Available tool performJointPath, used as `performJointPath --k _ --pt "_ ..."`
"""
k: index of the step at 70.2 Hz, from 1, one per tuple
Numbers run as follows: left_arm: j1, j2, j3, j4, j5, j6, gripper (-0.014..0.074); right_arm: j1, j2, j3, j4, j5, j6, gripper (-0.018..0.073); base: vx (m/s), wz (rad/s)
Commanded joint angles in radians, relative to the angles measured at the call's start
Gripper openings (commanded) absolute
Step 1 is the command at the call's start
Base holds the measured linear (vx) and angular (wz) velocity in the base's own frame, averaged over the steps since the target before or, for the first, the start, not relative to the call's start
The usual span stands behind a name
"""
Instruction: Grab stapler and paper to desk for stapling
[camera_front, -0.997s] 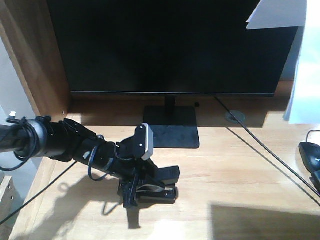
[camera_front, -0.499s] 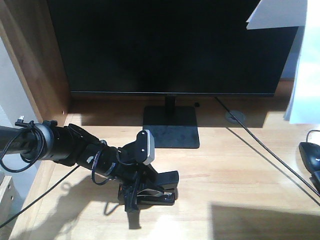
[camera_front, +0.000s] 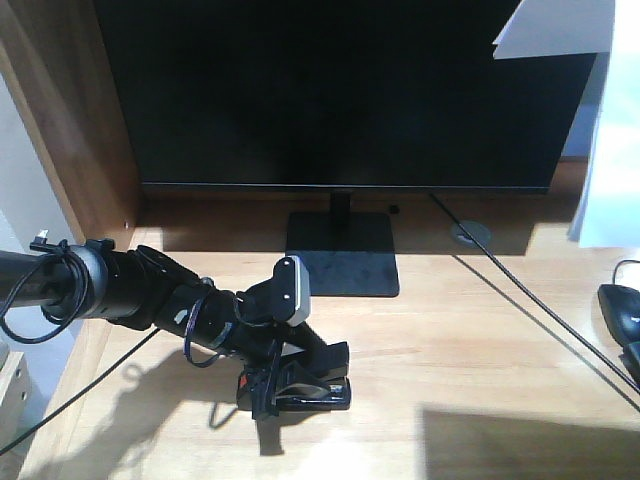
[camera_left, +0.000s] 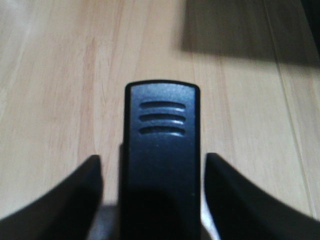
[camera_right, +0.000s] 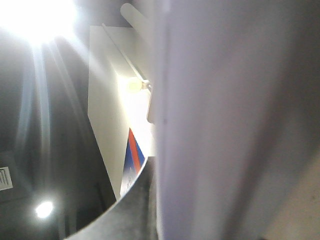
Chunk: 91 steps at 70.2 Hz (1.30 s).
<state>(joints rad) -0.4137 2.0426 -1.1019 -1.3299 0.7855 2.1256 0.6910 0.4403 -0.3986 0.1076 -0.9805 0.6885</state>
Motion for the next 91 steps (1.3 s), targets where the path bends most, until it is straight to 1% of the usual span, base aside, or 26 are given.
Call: performJointPath --k 1,4,12,21,31,37,40,44,54,60,72,91 --pt "-0.004 -0.057 -0.023 -0.045 0.039 0.020 0.0626 -0.004 0.008 -0.023 -0.016 -0.032 -0.010 -0.0006 0.00 0.00" --pt "-0.004 -0.057 -0.023 -0.042 0.039 0.020 0.0670 -0.004 0.008 -0.023 -0.016 -0.032 -0.010 -0.0006 0.00 0.00" --pt "-0.004 -0.057 -0.023 -0.040 0.040 0.019 0.0733 -0.004 0.008 -0.023 -0.016 -0.032 -0.010 -0.0006 0.00 0.00" --pt "-0.004 -0.063 -0.023 -0.040 0.041 0.012 0.0722 -0.004 0.008 -0.023 -0.016 -0.031 -0.010 -0.0006 0.00 0.00" --pt "-0.003 -0.098 -0.023 -0.039 0.041 0.012 0.0676 -0.004 0.008 -0.023 -0.016 -0.031 -0.010 -0.0006 0.00 0.00" --pt "-0.003 -0.123 -0.023 -0.038 0.040 0.010 0.0628 -0.004 0.008 -0.023 -0.016 -0.031 -0.010 -0.0006 0.00 0.00" --pt "-0.003 -0.137 -0.023 -0.038 0.040 -0.004 0.0599 -0.004 0.008 -0.023 -0.016 -0.031 -0.010 -0.0006 0.00 0.00" --pt "-0.003 -0.155 -0.023 -0.038 0.040 -0.038 0.0563 -0.004 0.008 -0.023 -0.016 -0.031 -0.010 -0.0006 0.00 0.00" --pt "-0.003 -0.199 -0.023 -0.018 0.038 -0.158 0.0456 -0.004 0.008 -0.023 -0.016 -0.031 -0.010 -0.0006 0.00 0.00" --pt "-0.003 -0.219 -0.023 0.004 0.038 -0.200 0.0392 -0.004 0.008 -0.023 -0.016 -0.031 -0.010 -0.0006 0.00 0.00" --pt "-0.003 -0.234 -0.023 0.014 0.044 -0.215 0.0243 -0.004 0.008 -0.023 -0.016 -0.031 -0.010 -0.0006 0.00 0.00" --pt "-0.003 -0.235 -0.023 0.014 0.045 -0.215 -0.0010 -0.004 0.008 -0.023 -0.016 -0.031 -0.010 -0.0006 0.00 0.00"
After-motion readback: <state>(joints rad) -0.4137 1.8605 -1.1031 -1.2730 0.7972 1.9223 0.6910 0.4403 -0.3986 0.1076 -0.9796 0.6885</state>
